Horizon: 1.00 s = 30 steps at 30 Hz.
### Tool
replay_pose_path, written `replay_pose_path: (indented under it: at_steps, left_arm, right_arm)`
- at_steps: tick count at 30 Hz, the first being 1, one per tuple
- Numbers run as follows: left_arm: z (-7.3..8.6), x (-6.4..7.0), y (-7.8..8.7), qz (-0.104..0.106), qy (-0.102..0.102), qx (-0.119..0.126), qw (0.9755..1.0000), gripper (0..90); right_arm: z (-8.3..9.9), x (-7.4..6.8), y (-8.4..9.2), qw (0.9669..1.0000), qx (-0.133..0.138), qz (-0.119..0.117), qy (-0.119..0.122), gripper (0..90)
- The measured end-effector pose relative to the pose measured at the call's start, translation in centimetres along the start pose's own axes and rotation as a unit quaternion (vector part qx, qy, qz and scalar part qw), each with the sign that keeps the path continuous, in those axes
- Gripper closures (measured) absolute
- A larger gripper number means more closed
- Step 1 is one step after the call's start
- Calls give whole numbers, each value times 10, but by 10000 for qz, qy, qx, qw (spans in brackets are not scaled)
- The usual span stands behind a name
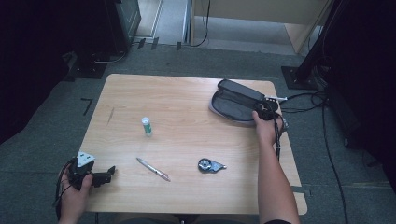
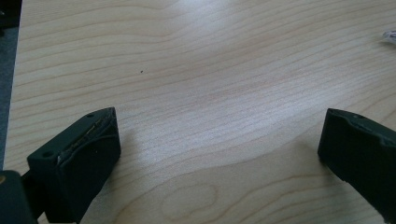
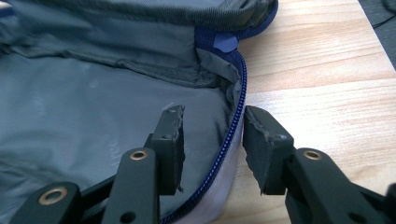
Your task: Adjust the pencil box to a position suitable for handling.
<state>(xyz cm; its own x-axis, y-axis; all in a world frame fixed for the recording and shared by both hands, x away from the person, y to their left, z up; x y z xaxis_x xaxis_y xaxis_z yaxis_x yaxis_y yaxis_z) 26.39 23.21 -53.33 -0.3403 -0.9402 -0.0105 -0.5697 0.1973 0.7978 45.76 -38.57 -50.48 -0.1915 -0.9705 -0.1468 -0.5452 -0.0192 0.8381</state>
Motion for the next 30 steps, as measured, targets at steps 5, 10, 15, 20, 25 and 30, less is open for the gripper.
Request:
replay_pose_path:
  at_steps: [5, 10, 15, 20, 25, 30]
  left_arm:
    - [0, 0, 0, -1, 0, 0, 10000, 0]
    - [0, 0, 0, 0, 0, 0, 10000, 0]
    - [0, 0, 0, 7, -7, -1, 10000, 0]
    - [0, 0, 0, 6, -7, 0, 10000, 0]
    - [0, 0, 0, 7, -9, -1, 10000, 0]
    - [0, 0, 0, 7, -8, -1, 10000, 0]
  right_arm:
    - [-1, 3, -7, 9999, -102, 35, -132, 622]
    - [0, 5, -12, 9995, -121, -80, -296, 680]
    - [-1, 6, -9, 9995, -62, 146, -283, 840]
    - [0, 6, -2, 9989, -20, -13, -465, 883]
    - [1, 3, 11, 9969, 132, -503, -593, 886]
    - [5, -9, 26, 9957, 218, -774, -459, 886]
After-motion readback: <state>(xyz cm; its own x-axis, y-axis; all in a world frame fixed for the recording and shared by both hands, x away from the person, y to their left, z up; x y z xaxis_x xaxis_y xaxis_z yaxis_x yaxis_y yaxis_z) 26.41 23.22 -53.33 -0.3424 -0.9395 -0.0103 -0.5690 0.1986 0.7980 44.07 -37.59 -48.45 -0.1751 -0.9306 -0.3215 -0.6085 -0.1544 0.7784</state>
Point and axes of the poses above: each handheld gripper's, and its own axes: y roughly backward along the jaws, z roughly out of its underside, x roughly to its right, the point moved 2 cm from there along -y, roughly forward along the jaws, and after that the axes turned 6 degrees about -x, right-handed, at the moved point
